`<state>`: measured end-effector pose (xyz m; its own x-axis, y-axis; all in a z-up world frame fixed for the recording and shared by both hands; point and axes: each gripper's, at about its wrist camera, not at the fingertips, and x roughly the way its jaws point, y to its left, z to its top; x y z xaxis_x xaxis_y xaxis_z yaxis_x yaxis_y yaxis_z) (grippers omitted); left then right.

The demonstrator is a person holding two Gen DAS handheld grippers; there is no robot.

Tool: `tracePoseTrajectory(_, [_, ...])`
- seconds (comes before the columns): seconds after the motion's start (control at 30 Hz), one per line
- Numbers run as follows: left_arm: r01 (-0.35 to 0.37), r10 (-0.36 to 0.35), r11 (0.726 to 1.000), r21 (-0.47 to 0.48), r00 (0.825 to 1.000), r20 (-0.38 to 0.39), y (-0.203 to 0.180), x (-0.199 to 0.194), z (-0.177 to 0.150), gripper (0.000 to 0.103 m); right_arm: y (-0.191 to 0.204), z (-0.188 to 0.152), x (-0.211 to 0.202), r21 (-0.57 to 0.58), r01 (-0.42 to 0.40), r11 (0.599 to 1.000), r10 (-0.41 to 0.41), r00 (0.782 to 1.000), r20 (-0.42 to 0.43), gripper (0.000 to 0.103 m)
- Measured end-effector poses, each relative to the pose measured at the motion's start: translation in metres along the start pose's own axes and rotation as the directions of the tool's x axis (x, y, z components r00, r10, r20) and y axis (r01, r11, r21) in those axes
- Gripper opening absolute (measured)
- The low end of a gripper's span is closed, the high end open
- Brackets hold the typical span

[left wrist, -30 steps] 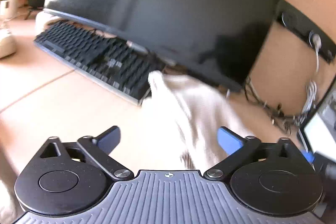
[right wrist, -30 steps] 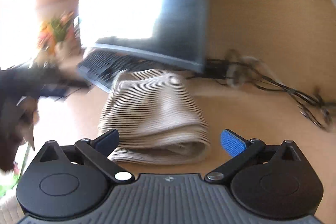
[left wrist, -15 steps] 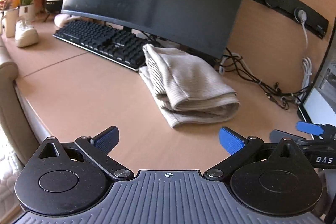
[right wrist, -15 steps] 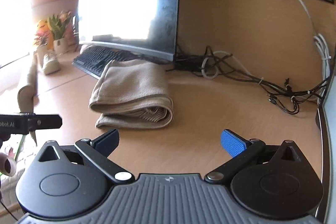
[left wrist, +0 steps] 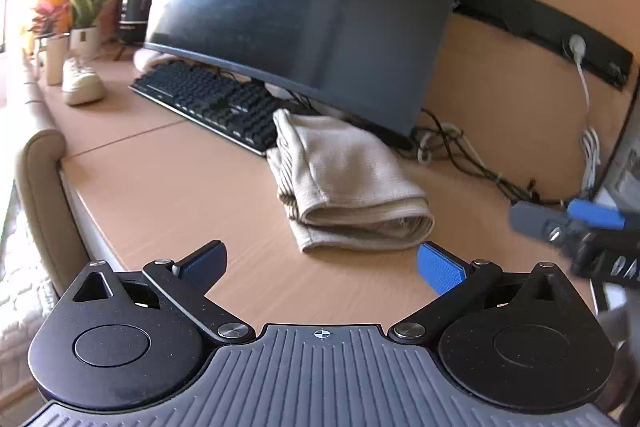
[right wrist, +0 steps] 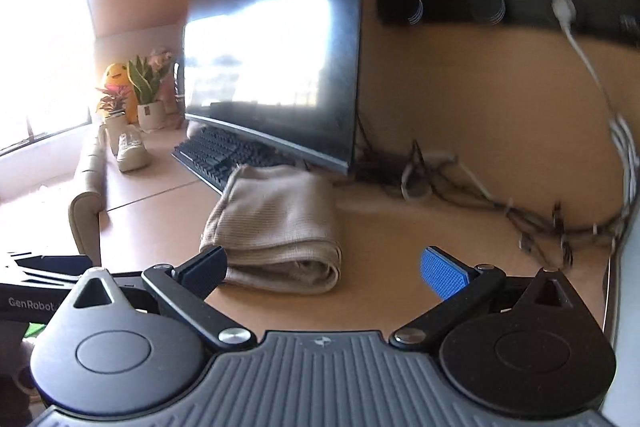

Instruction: Fold clothes

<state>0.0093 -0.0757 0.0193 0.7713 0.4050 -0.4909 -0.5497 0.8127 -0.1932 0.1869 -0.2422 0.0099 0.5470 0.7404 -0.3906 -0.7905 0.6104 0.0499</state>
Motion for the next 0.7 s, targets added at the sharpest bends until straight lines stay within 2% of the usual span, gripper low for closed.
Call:
tracePoseTrajectory(0.13, [-0.024, 0.025, 1.000, -0.018, 0.999, 0.042, -0.005, -0.007, 0.002, 0.103, 0.003, -0.006, 0.008, 0.035, -0.001, 0.999, 0.001, 1.000, -0.020, 0.103])
tracePoseTrajectory(0.3, [-0.046, 0.046, 0.999, 0.021, 0.998, 0.041, -0.013, -0.011, 0.002, 0.103, -0.003, -0.008, 0.005, 0.098, 0.043, 0.994, -0.043, 0.999, -0.005, 0.103])
tracePoseTrajectory(0.47, [-0.051, 0.051, 0.999, -0.009, 0.998, 0.022, -0.013, -0.006, 0.008, 0.103, -0.008, -0.003, 0.000, 0.109, 0.068, 0.992, -0.071, 0.997, 0.022, 0.103])
tracePoseTrajectory(0.7, [-0.037, 0.037, 0.999, 0.002, 0.998, -0.052, -0.024, 0.006, 0.009, 0.103, -0.022, -0.001, 0.002, 0.157, 0.083, 0.984, -0.082, 0.997, -0.010, 0.103])
